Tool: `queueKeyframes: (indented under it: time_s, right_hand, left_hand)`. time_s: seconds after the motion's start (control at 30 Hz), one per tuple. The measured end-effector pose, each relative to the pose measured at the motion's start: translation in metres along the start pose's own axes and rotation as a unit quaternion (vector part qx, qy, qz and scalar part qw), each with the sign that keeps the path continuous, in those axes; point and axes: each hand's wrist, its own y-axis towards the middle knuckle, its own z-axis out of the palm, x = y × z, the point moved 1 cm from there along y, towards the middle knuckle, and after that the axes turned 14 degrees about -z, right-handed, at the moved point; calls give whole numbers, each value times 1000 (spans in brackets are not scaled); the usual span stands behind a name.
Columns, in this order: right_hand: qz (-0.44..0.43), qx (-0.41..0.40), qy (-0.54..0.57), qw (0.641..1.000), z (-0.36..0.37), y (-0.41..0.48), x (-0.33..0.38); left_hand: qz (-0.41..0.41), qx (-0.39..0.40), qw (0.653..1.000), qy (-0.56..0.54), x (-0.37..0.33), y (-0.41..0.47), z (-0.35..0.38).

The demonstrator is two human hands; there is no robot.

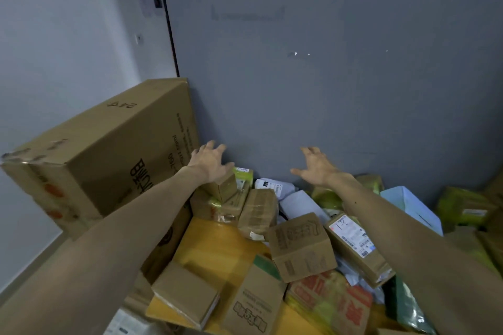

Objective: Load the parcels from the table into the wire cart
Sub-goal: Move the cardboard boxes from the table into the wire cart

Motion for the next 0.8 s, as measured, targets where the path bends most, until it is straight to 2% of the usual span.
queueKeyframes:
  time_s: [0.4,0.6,0.8]
  right_hand:
    - [77,37,4,996,55,93,-1]
    - [68,68,-12,995,82,125,-6]
    - [34,98,5,995,116,164,-18]
  left_hand:
    - [24,51,998,3,44,128,34]
    - [27,82,996,18,46,162,75]
    - [-21,103,994,16,45,183,114]
